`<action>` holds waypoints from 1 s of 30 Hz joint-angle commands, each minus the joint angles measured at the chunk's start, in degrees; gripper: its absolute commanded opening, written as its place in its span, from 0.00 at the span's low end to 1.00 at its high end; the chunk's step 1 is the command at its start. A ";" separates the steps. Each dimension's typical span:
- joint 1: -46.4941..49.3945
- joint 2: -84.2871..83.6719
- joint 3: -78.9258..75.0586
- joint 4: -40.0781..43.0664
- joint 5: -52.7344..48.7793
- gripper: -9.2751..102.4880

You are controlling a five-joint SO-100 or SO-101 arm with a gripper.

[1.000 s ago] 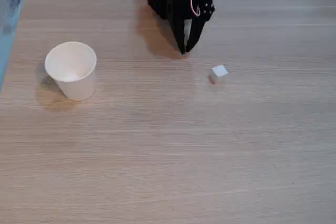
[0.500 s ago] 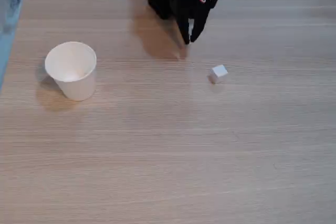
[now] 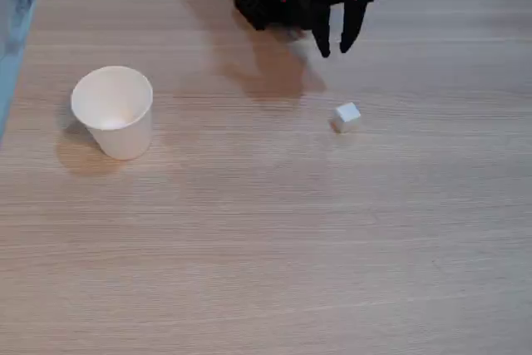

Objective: Grasp a block and put it in the bin.

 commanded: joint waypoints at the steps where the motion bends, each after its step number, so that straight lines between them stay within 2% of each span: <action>1: -1.85 0.53 1.76 -1.76 1.41 0.26; 12: -4.04 2.29 7.29 -8.00 2.02 0.30; 30: -2.29 -7.91 5.89 -17.31 0.44 0.30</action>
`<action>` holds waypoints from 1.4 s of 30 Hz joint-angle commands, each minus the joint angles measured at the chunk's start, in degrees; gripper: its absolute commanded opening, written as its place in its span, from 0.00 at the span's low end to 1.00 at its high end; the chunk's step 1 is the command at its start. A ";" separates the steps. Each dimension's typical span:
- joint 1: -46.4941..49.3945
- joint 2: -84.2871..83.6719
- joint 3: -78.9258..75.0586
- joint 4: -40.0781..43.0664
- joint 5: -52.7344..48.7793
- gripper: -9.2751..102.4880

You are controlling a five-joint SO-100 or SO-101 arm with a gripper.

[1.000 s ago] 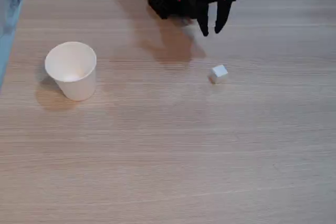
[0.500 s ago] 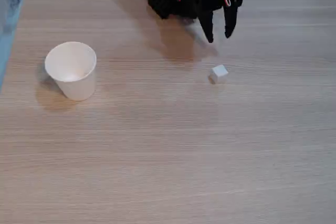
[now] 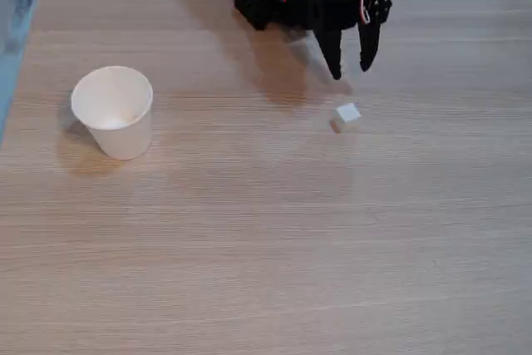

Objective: Grasp a block and put it in the bin.

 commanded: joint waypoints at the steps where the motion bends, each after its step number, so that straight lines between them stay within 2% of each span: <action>1: 1.23 -1.67 -1.41 -2.02 -0.88 0.30; 30: 6.15 -12.92 -1.85 -13.97 -3.69 0.31; 42: 5.62 -16.70 -3.87 -15.73 -2.99 0.31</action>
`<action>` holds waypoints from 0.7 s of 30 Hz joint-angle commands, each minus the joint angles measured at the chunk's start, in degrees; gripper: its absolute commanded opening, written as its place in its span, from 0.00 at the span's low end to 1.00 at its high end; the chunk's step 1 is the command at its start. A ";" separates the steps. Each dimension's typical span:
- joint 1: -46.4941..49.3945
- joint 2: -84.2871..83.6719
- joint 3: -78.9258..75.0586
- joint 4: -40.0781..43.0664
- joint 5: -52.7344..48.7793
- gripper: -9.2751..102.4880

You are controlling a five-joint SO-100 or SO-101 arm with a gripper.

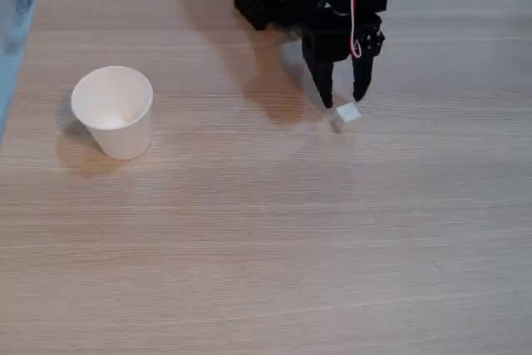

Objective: Grasp a block and put it in the bin.

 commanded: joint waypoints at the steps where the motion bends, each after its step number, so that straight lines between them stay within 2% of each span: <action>1: -0.70 -0.88 -2.64 -0.88 0.70 0.31; 21: -2.11 -4.92 -3.52 -4.13 1.76 0.31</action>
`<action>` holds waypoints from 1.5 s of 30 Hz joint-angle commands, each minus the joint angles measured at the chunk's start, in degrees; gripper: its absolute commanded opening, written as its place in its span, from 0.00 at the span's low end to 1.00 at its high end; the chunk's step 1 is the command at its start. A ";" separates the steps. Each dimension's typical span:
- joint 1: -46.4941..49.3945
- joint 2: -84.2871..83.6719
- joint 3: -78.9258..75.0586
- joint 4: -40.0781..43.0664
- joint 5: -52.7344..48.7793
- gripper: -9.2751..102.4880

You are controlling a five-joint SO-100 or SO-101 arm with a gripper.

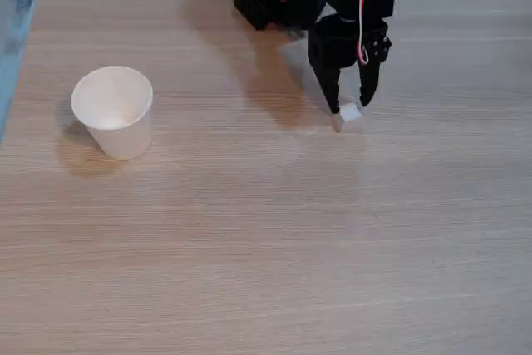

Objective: Grasp a block and put it in the bin.

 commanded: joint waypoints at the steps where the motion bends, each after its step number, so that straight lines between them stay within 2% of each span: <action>1: -0.62 -0.53 -2.55 -0.79 0.44 0.31; 22: -0.62 -7.47 -3.60 -6.42 1.41 0.30; 45: 0.18 -7.29 -2.02 -7.65 -0.18 0.14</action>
